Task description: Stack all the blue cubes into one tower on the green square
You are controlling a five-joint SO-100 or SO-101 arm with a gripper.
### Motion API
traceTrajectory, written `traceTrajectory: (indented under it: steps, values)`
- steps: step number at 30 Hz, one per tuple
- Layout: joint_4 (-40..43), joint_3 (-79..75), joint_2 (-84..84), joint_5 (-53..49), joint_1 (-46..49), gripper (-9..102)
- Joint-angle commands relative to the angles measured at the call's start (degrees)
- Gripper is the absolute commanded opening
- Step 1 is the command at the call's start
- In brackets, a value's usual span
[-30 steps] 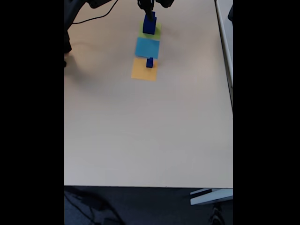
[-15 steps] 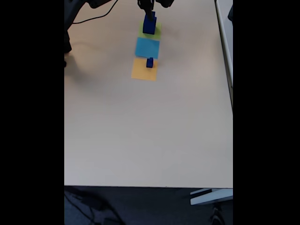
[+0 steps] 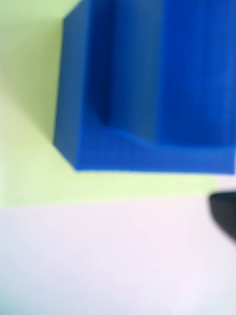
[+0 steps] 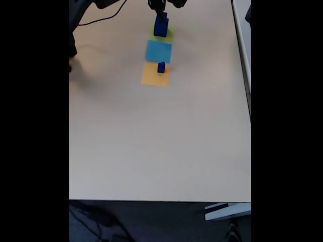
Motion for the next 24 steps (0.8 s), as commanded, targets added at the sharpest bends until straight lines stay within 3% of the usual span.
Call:
traceTrajectory:
  steps: [1,24]
  values:
    - [-0.62,-3.87,6.86,-0.62,-0.62,24]
    - [-0.44,-4.31,6.59,-1.41,-0.79,23]
